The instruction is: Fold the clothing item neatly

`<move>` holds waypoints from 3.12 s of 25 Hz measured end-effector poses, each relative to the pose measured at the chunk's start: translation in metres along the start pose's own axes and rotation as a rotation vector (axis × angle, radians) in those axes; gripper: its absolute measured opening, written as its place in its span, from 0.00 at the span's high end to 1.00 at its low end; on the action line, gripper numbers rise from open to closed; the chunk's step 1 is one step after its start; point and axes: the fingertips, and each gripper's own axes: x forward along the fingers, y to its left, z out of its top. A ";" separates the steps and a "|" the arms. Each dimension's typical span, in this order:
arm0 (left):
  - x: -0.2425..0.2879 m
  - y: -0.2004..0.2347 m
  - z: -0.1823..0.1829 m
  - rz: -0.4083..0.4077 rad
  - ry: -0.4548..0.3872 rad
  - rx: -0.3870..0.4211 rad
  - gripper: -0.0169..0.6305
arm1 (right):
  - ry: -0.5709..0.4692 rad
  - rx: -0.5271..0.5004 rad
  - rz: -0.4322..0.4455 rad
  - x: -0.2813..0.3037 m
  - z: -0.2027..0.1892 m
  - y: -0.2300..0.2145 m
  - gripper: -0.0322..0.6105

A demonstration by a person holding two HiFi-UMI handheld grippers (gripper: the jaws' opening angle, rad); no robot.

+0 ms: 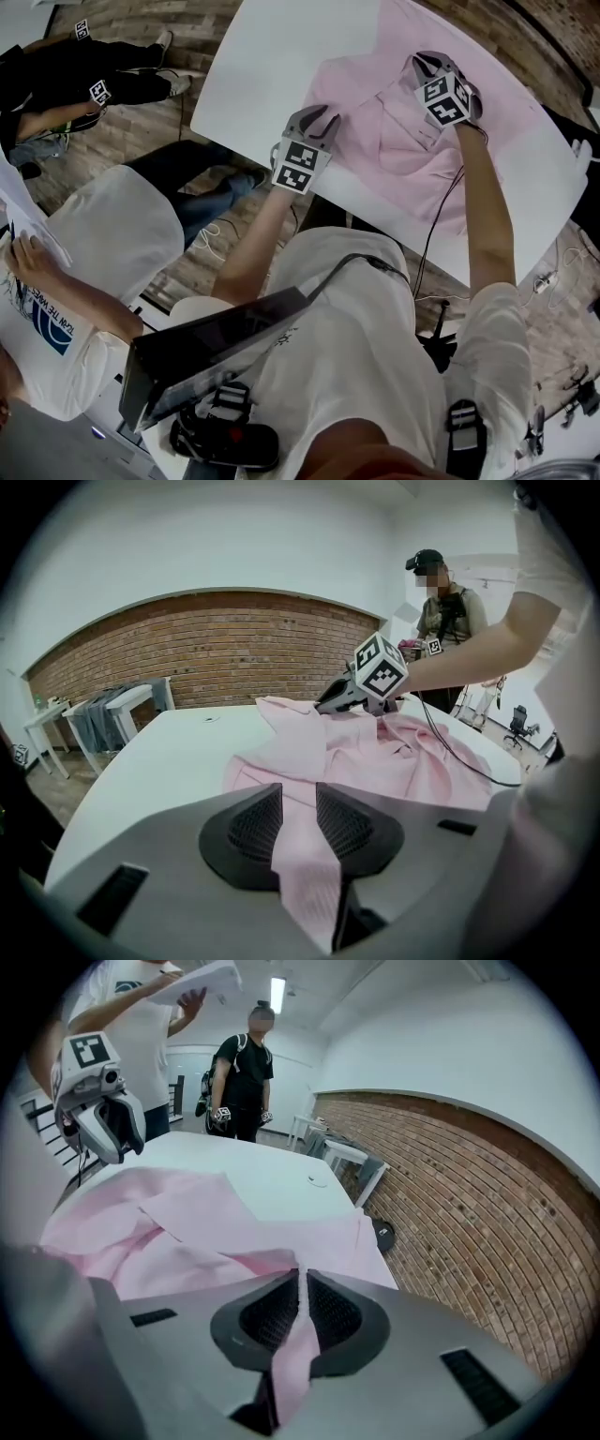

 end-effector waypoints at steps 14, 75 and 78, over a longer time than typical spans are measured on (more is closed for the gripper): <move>0.005 -0.004 -0.014 0.004 0.008 -0.052 0.83 | 0.023 0.018 -0.052 -0.011 -0.007 -0.029 0.79; 0.000 -0.009 -0.035 -0.053 0.011 -0.074 0.77 | 0.053 -0.130 0.139 -0.012 0.041 0.134 0.71; 0.000 -0.011 -0.039 -0.059 0.014 -0.073 0.77 | 0.062 -0.143 0.117 -0.011 0.041 0.132 0.85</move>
